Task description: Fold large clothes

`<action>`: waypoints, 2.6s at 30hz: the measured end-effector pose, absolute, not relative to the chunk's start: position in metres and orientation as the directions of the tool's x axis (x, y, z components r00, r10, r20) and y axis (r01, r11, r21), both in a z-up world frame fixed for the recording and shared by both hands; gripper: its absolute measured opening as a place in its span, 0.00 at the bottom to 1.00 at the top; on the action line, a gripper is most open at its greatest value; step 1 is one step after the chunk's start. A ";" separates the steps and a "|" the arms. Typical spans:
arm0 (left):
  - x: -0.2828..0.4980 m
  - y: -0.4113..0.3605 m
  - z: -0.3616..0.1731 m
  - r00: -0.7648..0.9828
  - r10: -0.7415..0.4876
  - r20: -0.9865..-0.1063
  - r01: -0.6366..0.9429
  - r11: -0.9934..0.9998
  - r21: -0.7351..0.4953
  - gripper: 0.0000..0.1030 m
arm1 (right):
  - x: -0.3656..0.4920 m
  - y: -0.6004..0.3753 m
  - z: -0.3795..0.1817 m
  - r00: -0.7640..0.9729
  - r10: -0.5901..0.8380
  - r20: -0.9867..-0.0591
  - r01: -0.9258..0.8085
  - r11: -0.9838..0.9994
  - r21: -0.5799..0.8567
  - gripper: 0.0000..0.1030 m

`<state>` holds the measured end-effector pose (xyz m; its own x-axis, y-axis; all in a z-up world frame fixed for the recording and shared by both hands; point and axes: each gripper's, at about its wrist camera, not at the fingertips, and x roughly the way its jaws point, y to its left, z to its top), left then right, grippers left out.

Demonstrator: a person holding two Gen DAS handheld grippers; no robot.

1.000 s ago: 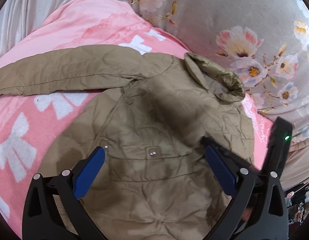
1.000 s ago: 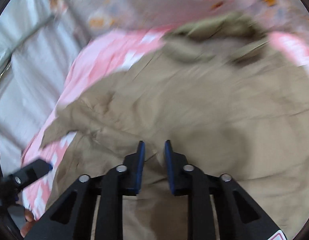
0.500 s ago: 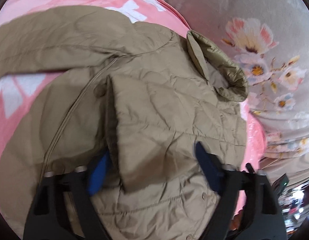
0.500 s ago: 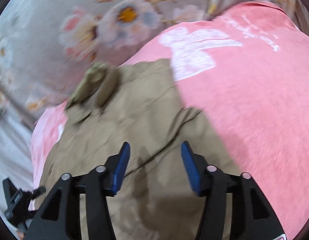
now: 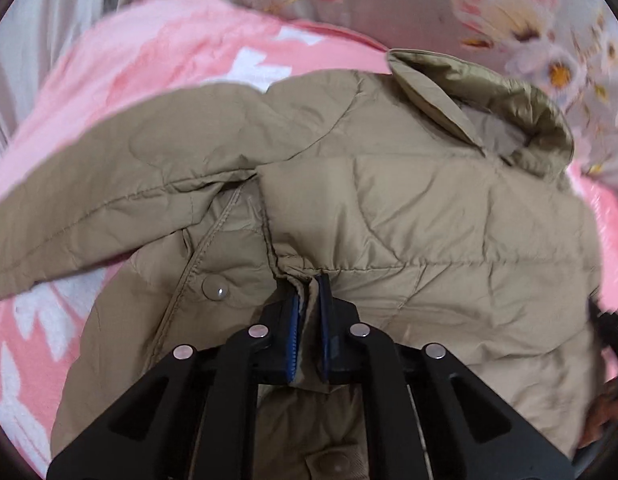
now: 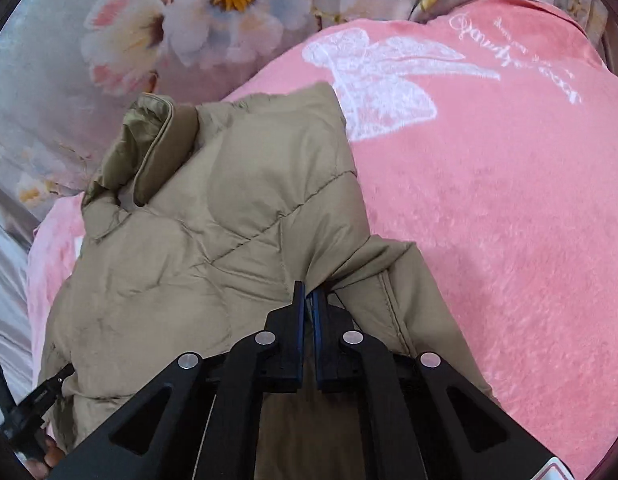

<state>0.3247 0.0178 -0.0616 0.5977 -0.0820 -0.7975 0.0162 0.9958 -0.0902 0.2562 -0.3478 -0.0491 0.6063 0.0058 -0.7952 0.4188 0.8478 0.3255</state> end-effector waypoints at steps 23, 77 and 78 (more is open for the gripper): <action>0.309 0.016 -0.067 0.683 -0.074 -0.727 0.019 0.996 -0.084 0.10 | 0.259 -0.180 -0.045 0.629 0.065 -0.775 0.075 0.987 0.144 0.13; 0.285 -0.125 0.103 0.664 -0.472 -0.580 0.398 0.880 -0.260 0.03 | 0.048 -0.276 -0.017 0.683 -0.062 -0.728 0.330 0.915 0.231 0.42; 0.289 -0.141 0.089 0.636 -0.478 -0.606 0.407 0.875 -0.263 0.03 | 0.046 -0.278 -0.017 0.683 -0.067 -0.728 0.332 0.915 0.227 0.42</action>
<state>0.2889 -0.1411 0.0893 0.6360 -0.4785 -0.6055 0.4072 0.8745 -0.2633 0.0458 -0.2781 -0.0167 0.6827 -0.0673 -0.7276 0.3324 0.9154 0.2271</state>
